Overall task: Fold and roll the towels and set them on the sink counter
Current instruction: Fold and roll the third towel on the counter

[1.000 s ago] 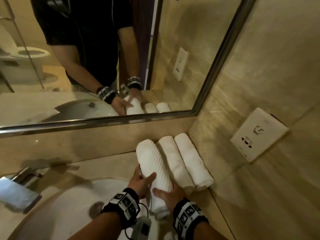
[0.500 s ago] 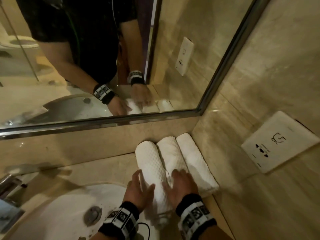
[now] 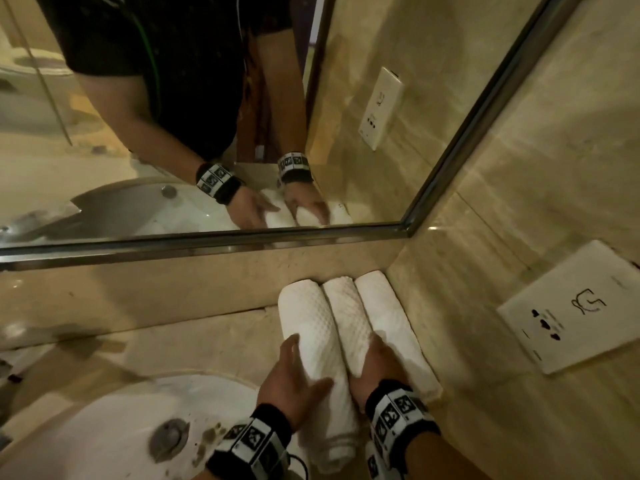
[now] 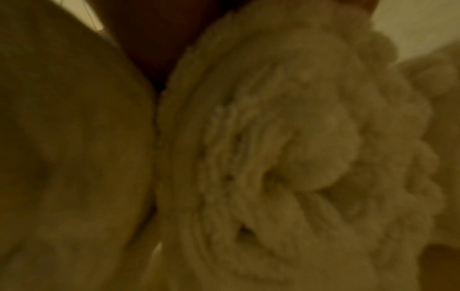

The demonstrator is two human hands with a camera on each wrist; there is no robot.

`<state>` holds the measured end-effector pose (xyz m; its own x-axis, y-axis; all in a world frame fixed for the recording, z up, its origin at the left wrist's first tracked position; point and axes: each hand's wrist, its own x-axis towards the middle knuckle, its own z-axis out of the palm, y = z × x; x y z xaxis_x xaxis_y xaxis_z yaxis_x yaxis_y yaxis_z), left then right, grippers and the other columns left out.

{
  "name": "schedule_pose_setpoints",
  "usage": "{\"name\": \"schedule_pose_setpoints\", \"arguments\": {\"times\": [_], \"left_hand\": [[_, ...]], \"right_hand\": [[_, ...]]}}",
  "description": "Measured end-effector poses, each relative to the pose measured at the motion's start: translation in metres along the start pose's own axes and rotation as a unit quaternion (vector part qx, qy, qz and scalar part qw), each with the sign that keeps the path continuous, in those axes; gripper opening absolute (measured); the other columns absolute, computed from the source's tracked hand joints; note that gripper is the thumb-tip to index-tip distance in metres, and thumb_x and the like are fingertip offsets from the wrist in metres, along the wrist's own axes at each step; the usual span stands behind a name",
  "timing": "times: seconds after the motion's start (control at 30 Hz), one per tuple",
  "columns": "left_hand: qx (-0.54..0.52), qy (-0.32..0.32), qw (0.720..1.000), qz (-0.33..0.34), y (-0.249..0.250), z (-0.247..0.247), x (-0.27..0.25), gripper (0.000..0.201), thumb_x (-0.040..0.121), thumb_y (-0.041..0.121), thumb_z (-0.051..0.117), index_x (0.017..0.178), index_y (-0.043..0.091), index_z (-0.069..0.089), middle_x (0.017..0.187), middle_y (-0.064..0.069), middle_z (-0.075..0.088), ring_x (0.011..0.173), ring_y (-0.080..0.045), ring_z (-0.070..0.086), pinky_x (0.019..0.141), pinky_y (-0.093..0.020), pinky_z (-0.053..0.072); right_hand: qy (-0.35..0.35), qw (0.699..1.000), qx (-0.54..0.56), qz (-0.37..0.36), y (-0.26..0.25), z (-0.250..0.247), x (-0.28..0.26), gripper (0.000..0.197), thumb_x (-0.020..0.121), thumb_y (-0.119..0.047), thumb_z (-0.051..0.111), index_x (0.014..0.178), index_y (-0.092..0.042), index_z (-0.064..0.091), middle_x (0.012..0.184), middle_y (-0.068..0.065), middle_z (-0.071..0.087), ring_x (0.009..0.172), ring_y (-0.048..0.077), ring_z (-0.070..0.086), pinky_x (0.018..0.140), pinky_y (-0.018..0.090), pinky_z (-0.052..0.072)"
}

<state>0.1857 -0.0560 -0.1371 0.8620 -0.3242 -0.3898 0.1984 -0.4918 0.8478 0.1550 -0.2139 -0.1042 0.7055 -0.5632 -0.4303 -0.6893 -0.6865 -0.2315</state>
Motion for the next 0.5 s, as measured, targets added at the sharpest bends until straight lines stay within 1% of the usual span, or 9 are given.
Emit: {"name": "schedule_pose_setpoints", "arguments": {"times": [0.03,0.1,0.17,0.27,0.37,0.43,0.5], "left_hand": [[-0.004,0.021,1.000,0.022,0.008,0.005,0.000,0.091,0.071,0.046,0.075,0.142,0.039,0.017,0.133,-0.003,0.046,0.115,-0.024,0.053,0.094,-0.033,0.046],[0.033,0.055,0.997,0.050,0.018,0.018,0.004,0.084,0.072,0.043,0.071,0.139,0.044,0.020,0.124,0.003,0.040,0.109,-0.021,0.056,0.088,-0.030,0.046],[0.048,0.065,0.996,0.043,0.019,0.025,0.012,0.081,0.073,0.042,0.069,0.137,0.044,0.019,0.123,0.003,0.038,0.106,-0.022,0.057,0.085,-0.028,0.045],[0.010,0.067,0.998,0.014,0.003,0.029,0.023,0.084,0.074,0.036,0.073,0.139,0.036,0.019,0.127,-0.002,0.039,0.113,-0.024,0.051,0.092,-0.034,0.045],[0.001,0.065,0.998,0.018,-0.002,0.025,0.029,0.086,0.075,0.032,0.074,0.141,0.032,0.019,0.130,-0.004,0.039,0.115,-0.026,0.049,0.093,-0.034,0.043],[0.002,0.062,0.998,0.019,-0.001,0.026,0.028,0.086,0.076,0.033,0.074,0.141,0.031,0.019,0.132,-0.006,0.038,0.115,-0.027,0.049,0.094,-0.035,0.044],[0.005,0.060,0.998,0.004,-0.001,0.023,0.024,0.088,0.075,0.040,0.074,0.142,0.032,0.018,0.131,-0.008,0.038,0.116,-0.029,0.049,0.097,-0.037,0.043]], "right_hand": [[0.008,1.000,-0.010,-0.005,0.001,0.000,0.000,0.101,0.079,-0.050,0.064,0.152,-0.020,0.001,0.153,0.009,0.025,0.139,0.028,0.031,0.115,0.040,0.028],[0.025,0.999,-0.025,-0.013,0.005,0.009,0.004,0.092,0.083,-0.045,0.057,0.151,-0.020,0.000,0.153,0.009,0.024,0.138,0.026,0.030,0.114,0.040,0.028],[0.051,0.998,-0.037,-0.019,0.008,0.018,0.008,0.089,0.085,-0.046,0.055,0.150,-0.020,0.000,0.153,0.009,0.024,0.138,0.025,0.029,0.113,0.040,0.030],[0.056,0.996,-0.068,-0.016,0.009,0.025,0.012,0.094,0.083,-0.054,0.055,0.150,-0.019,-0.002,0.153,0.007,0.019,0.139,0.026,0.025,0.113,0.038,0.028],[0.057,0.996,-0.071,-0.015,0.004,0.025,0.013,0.095,0.083,-0.054,0.054,0.150,-0.019,-0.004,0.154,0.008,0.016,0.140,0.027,0.023,0.113,0.041,0.027],[0.044,0.997,-0.065,-0.014,0.003,0.021,0.010,0.094,0.084,-0.053,0.053,0.150,-0.019,-0.004,0.155,0.009,0.014,0.140,0.028,0.023,0.114,0.043,0.027],[0.034,0.997,-0.061,-0.017,0.003,0.016,0.007,0.093,0.083,-0.053,0.053,0.150,-0.020,-0.003,0.155,0.011,0.012,0.141,0.029,0.021,0.114,0.043,0.026]]}}
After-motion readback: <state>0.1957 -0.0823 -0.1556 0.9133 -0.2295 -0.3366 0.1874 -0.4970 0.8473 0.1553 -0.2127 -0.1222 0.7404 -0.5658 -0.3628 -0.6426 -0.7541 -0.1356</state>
